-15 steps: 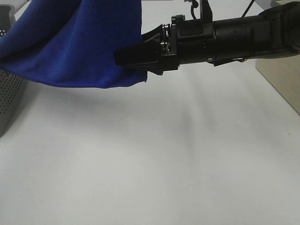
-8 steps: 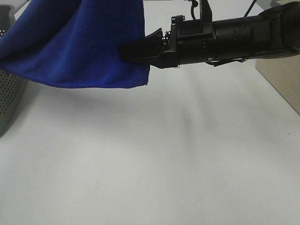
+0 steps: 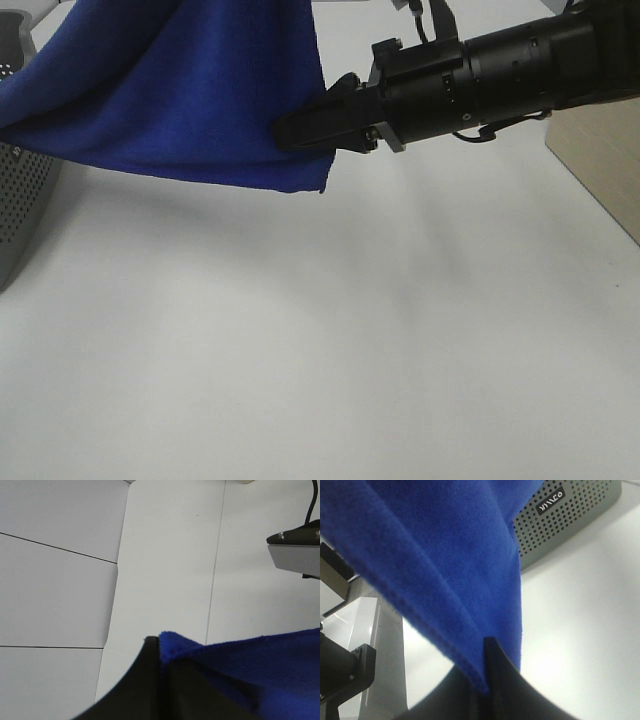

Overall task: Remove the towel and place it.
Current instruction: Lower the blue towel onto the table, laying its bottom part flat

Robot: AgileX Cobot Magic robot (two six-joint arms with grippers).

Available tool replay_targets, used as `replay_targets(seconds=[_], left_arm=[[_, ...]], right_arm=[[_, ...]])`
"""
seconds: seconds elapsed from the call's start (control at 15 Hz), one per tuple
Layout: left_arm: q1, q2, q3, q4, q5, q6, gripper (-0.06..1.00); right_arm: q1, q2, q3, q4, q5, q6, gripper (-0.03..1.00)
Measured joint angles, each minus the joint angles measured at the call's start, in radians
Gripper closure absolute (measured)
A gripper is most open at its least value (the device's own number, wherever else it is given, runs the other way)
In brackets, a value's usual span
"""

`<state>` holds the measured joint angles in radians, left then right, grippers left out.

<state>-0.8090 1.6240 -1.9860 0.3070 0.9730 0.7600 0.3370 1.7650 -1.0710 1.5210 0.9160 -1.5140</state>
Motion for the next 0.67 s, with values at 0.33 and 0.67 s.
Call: replay_targets(seconds=[0.33,0.67], left_arm=[[0.000,0.000,0.000,-0.008,-0.066,-0.025,0.94],[0.000,0.012,0.000,0.011,-0.174,-0.080,0.94]], right_arm=[[0.000,-0.130,-0.099,-0.394,-0.085,0.452,0.95],[0.000,-0.150,-0.393,-0.909,0.065,0.940,0.95]])
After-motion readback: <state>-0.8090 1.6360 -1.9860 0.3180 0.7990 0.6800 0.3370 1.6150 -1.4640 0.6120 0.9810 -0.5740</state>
